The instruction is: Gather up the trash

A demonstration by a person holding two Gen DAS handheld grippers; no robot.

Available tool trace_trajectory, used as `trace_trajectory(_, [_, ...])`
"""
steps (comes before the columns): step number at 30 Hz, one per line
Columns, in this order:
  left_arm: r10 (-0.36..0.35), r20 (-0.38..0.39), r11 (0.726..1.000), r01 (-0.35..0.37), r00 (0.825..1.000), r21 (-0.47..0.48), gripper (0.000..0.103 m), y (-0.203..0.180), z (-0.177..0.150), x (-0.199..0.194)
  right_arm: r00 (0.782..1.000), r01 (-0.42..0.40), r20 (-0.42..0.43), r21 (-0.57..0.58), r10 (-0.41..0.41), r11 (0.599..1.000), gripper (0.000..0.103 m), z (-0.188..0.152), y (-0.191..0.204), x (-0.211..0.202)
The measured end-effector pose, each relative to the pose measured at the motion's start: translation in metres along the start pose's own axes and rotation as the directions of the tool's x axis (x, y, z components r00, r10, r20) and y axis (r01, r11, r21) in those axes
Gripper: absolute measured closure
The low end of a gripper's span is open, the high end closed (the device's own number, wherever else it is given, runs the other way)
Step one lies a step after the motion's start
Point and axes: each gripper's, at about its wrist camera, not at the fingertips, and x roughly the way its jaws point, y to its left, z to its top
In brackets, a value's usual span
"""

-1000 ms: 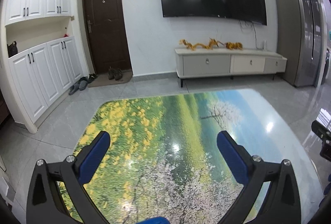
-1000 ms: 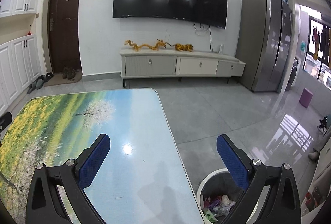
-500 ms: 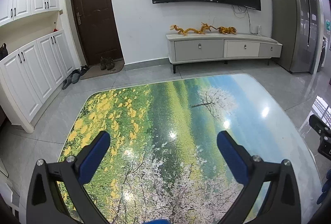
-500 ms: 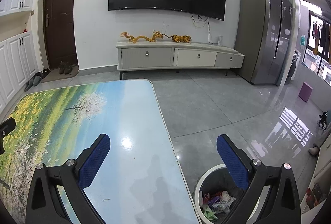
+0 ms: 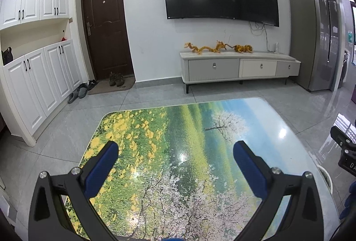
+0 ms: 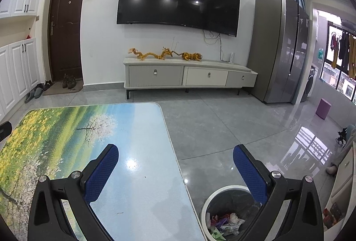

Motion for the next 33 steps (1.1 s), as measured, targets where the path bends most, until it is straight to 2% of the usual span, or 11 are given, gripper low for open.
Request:
trace_trajectory(10, [0.000, 0.038, 1.000, 0.000, 0.999, -0.002, 0.000, 0.005, -0.001, -0.022, 0.998, 0.002, 0.055, -0.026, 0.000, 1.000, 0.000, 0.004, 0.004, -0.023])
trace_trajectory(33, [-0.008, 0.004, 1.000, 0.008, 1.000, 0.002, 0.000, 0.004, -0.001, -0.014, 1.000, 0.013, 0.028, -0.016, -0.012, 1.000, 0.000, -0.004, 0.005, -0.016])
